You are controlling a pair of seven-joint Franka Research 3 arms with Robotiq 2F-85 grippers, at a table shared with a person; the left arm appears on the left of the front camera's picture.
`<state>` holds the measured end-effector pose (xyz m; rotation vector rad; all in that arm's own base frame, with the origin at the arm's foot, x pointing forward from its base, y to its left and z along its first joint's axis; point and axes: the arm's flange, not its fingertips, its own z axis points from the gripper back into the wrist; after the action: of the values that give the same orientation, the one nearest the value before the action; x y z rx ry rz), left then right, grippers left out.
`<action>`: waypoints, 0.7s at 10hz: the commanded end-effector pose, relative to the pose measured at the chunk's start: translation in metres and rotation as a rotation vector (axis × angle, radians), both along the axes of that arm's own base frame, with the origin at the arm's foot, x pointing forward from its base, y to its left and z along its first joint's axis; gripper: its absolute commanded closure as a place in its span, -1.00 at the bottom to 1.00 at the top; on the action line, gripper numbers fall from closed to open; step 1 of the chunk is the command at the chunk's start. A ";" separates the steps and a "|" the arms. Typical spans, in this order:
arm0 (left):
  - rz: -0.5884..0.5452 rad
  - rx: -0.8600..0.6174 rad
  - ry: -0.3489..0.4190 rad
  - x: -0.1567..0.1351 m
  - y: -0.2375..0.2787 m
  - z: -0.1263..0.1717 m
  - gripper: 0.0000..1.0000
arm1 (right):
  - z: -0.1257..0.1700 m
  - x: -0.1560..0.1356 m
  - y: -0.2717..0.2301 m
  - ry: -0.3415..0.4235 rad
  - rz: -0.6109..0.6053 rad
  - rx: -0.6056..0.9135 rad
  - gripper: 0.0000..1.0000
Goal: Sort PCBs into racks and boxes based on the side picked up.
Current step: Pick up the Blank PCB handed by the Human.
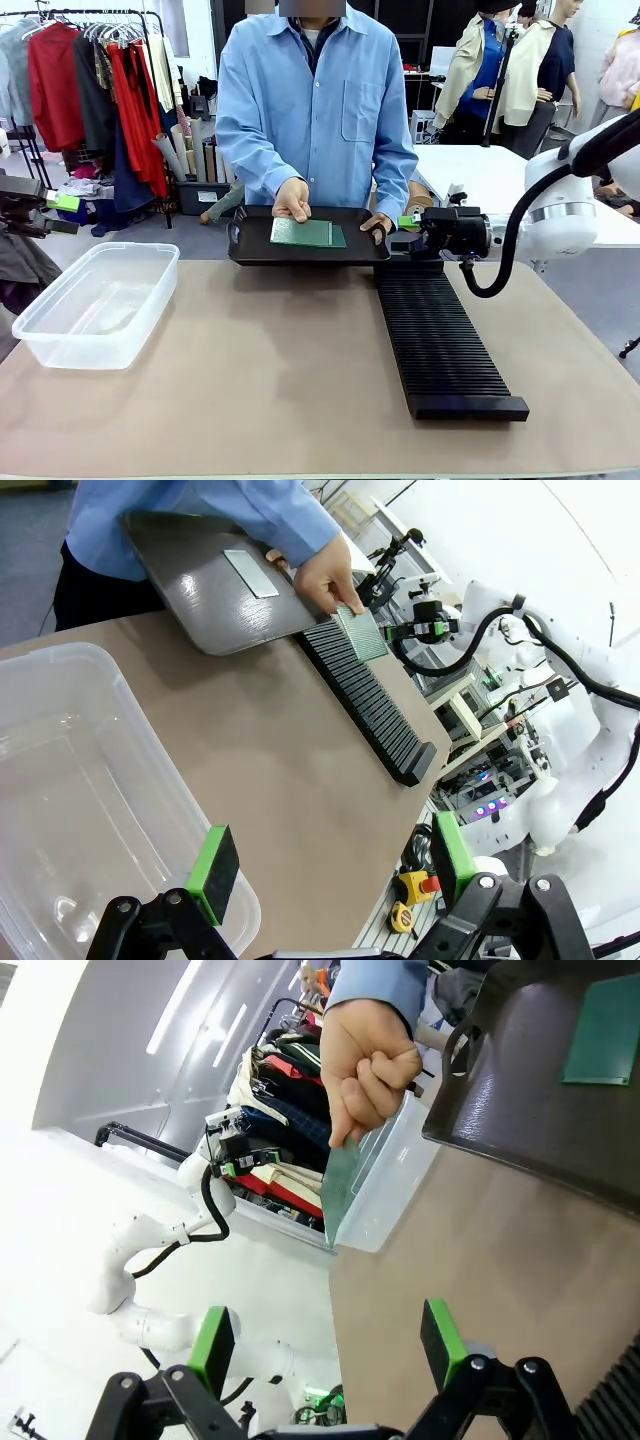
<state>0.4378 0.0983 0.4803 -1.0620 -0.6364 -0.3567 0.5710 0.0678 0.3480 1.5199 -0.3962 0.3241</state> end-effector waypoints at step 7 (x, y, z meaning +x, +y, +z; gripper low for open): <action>0.000 -0.005 -0.004 -0.001 0.001 0.001 -1.00 | 0.001 0.057 0.074 0.125 -0.015 -0.064 -1.00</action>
<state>0.4379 0.0983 0.4804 -1.0619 -0.6364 -0.3567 0.6138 0.1316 0.3463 1.4872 -0.3157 0.2515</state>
